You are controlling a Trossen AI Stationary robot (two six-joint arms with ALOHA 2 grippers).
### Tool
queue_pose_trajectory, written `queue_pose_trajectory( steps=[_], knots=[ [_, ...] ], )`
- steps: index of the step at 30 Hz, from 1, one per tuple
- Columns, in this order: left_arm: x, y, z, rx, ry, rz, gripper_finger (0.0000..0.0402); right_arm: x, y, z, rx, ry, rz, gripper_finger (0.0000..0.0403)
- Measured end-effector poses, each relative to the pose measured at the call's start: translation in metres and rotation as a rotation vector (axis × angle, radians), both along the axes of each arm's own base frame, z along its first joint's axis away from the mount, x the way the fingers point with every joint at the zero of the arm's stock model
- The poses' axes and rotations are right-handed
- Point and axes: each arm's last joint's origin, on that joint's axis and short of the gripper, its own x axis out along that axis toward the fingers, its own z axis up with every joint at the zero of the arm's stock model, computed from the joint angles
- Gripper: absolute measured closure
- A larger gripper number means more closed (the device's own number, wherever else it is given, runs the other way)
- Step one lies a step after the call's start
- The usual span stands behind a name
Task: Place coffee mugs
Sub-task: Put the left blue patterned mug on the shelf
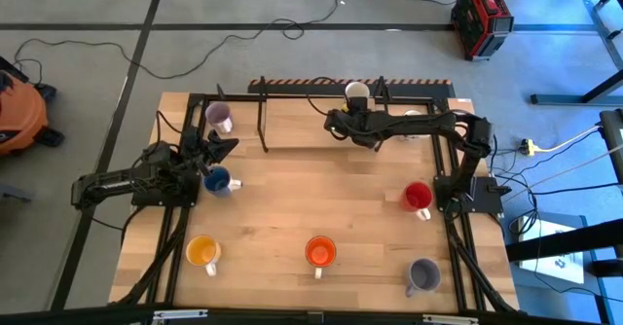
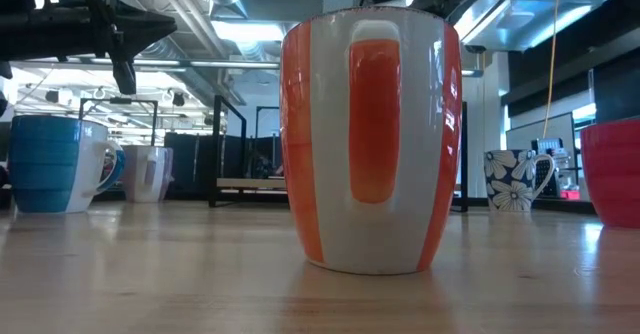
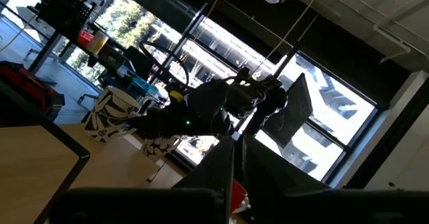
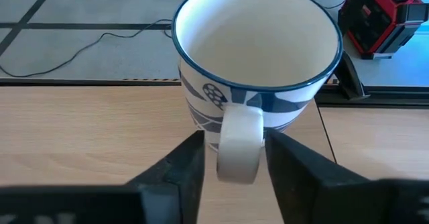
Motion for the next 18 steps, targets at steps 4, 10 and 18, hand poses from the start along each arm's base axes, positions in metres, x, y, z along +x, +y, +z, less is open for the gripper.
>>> queue_pose_trajectory(
  steps=[4,10,18],
  knots=[
    [0.000,0.000,0.000,0.000,0.000,0.000,0.0373,-0.002,0.001,0.007,-0.002,-0.021,0.007,0.0240],
    [0.000,0.000,0.000,0.004,0.001,-0.006,0.0373,-0.010,0.003,0.032,-0.048,-0.019,0.041,0.0238],
    [0.000,0.000,0.000,0.008,0.003,-0.005,0.0373,-0.018,0.006,0.058,-0.064,-0.004,0.142,0.0238]
  ],
)
